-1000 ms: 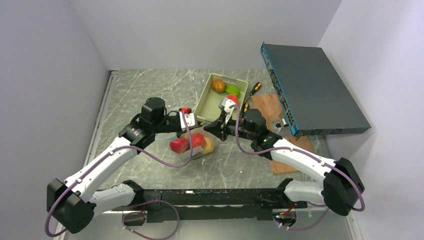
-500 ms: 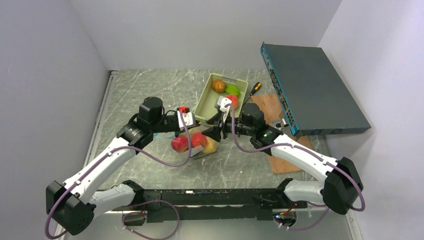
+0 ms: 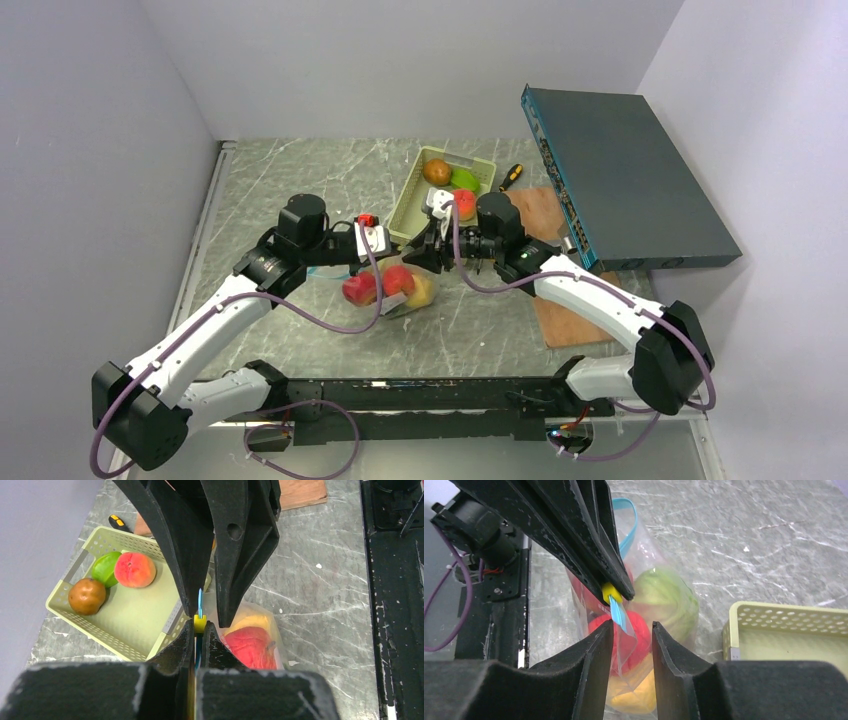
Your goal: Place the food in the zip-top bag and seal the zipper
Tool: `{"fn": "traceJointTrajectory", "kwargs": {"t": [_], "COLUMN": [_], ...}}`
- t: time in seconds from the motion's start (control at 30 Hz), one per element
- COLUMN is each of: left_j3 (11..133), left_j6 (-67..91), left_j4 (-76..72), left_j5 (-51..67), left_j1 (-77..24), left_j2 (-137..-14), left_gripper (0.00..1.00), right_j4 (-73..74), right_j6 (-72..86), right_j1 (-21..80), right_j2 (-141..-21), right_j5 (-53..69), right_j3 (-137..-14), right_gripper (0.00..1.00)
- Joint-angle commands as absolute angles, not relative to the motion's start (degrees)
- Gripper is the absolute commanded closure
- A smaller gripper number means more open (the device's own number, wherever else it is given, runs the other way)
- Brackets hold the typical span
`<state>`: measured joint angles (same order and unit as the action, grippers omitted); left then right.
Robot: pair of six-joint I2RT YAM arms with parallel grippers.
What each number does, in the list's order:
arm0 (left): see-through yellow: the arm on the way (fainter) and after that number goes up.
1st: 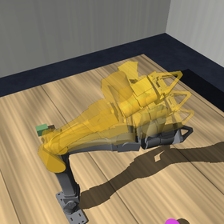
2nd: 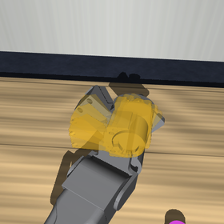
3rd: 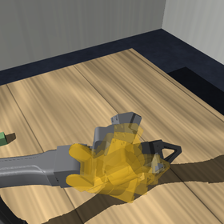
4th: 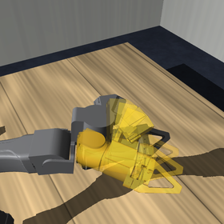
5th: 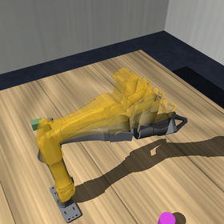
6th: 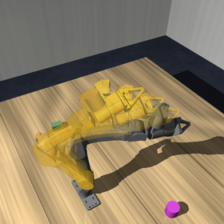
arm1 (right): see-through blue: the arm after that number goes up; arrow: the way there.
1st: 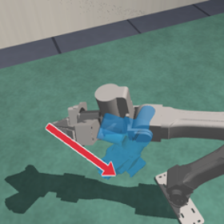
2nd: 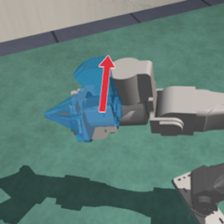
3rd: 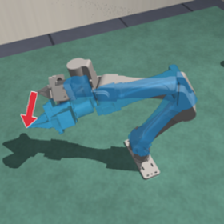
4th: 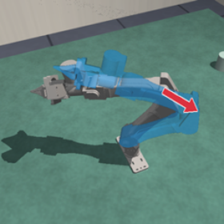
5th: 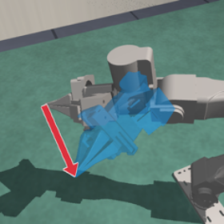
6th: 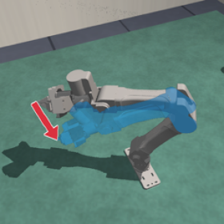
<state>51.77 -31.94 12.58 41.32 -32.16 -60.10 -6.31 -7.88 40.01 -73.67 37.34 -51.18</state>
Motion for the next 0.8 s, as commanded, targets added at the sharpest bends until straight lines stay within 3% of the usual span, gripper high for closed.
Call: {"fn": "traceJointTrajectory", "kwargs": {"t": [0.0,0.4,0.47,0.5,0.77], "left_j3": [52.9,52.82,52.82,52.82,52.32], "left_j6": [-32.78,-32.87,-32.83,-32.8,-31.55], "left_j4": [13.1,13.33,13.3,13.23,12.5], "left_j5": [43.8,43.92,43.92,43.85,40.77], "left_j1": [-32.05,-32.06,-32.08,-32.03,-32.06], "left_j2": [-60.1,-60.03,-59.94,-59.9,-59.17], "left_gripper": [1.0,1.0,1.0,1.0,1.0], "right_j4": [-8.49,-7.75,-7.86,-8.12,-21.19], "right_j6": [-8.64,-8.61,-8.07,-7.18,7.13], "right_j1": [39.88,39.9,39.9,39.92,39.9], "right_j2": [-74.89,-77.16,-77.17,-77.15,-70.36], "right_j5": [41.88,43.43,43.0,42.38,26.51], "right_j3": [-54.47,-57.55,-57.78,-57.87,-47.85], "right_gripper": [0.64,0.75,0.87,0.99,1.0]}}
